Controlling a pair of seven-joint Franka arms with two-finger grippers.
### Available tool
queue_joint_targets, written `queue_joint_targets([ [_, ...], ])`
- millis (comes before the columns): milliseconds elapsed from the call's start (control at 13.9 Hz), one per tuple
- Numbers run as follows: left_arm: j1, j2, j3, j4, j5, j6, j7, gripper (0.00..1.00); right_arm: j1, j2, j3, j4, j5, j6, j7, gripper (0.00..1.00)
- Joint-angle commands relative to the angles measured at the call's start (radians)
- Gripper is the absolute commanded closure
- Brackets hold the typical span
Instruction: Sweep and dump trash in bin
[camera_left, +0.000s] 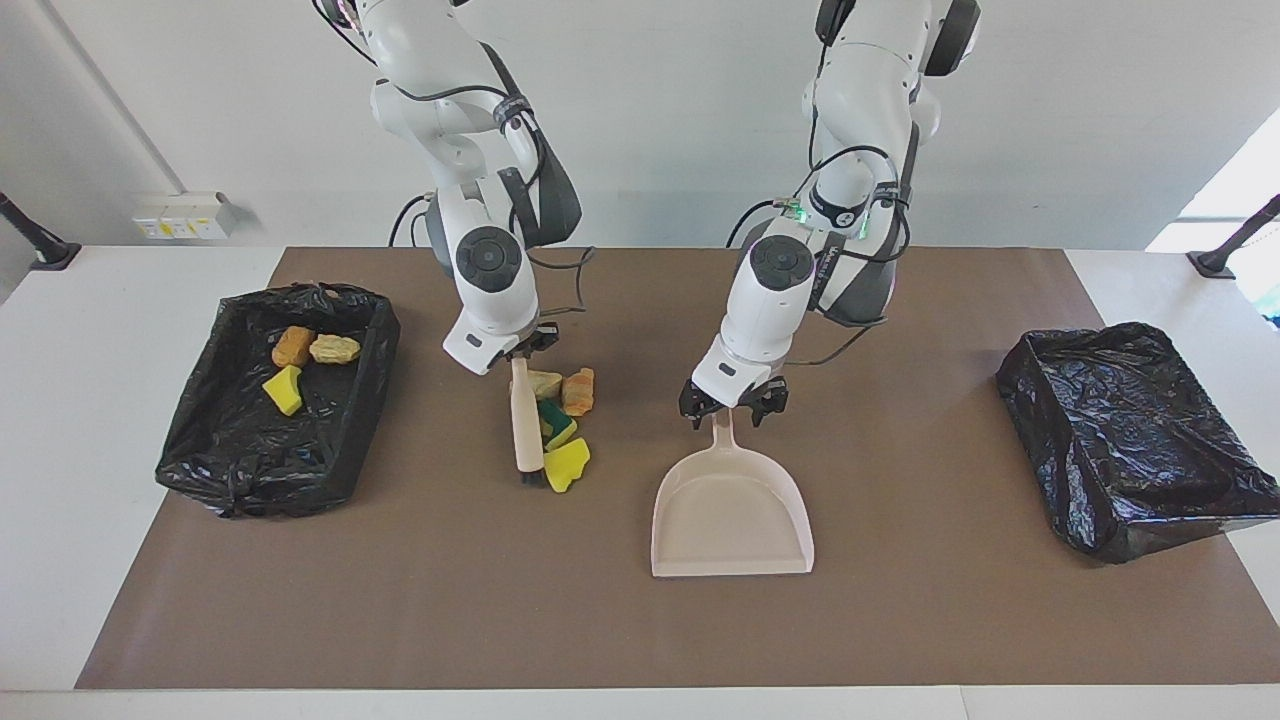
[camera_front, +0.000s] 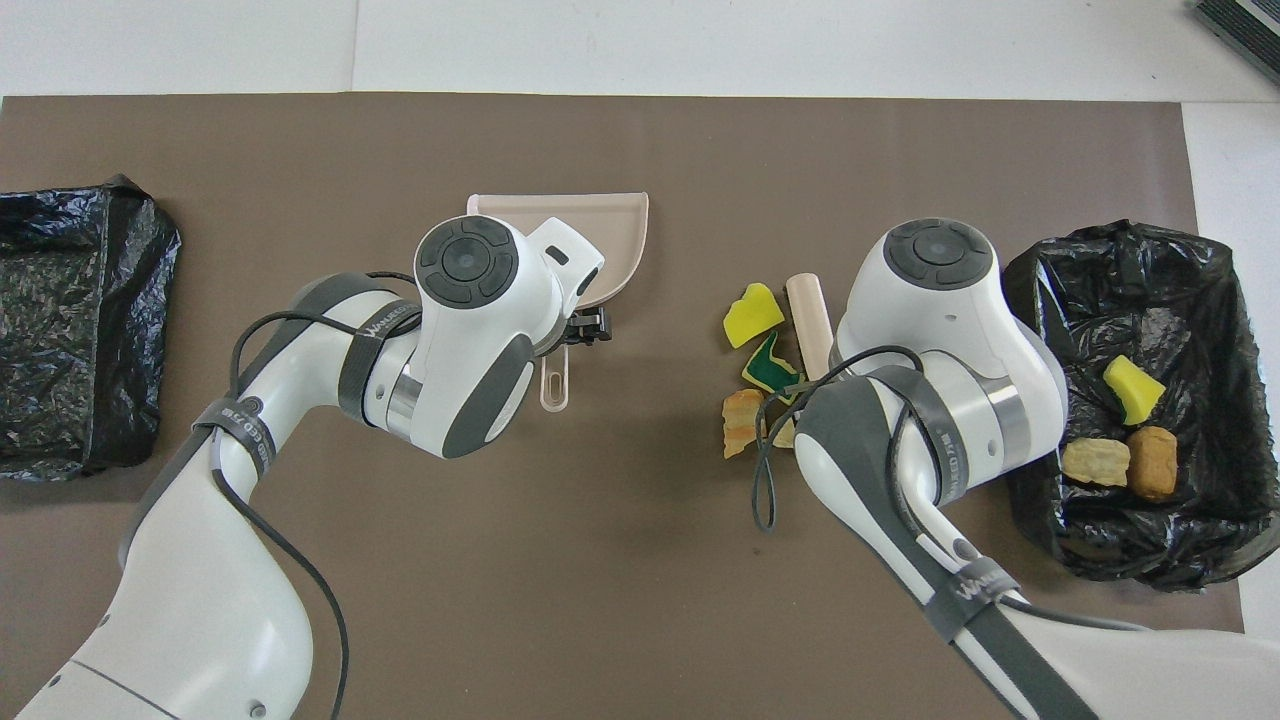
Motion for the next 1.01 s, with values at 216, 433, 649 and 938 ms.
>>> queue_joint_targets([
  [216,0.003,-0.012,0.011,-0.008,0.022,0.009,-0.004,1.00,-0.004,-0.188,0.004,-0.139,-0.050,-0.159,0.188,1.00],
  [433,0.040,-0.021,0.017,0.005,0.036,0.002,0.108,1.00,0.002,-0.284,0.005,-0.352,-0.055,-0.017,0.161,1.00],
  [649,0.129,-0.050,0.017,0.043,0.041,-0.118,0.400,1.00,0.000,-0.256,0.008,-0.377,-0.032,0.060,0.159,1.00],
  [938,0.190,-0.101,0.019,0.058,0.102,-0.287,0.792,1.00,0.034,-0.172,0.010,-0.374,0.123,0.174,0.163,1.00],
])
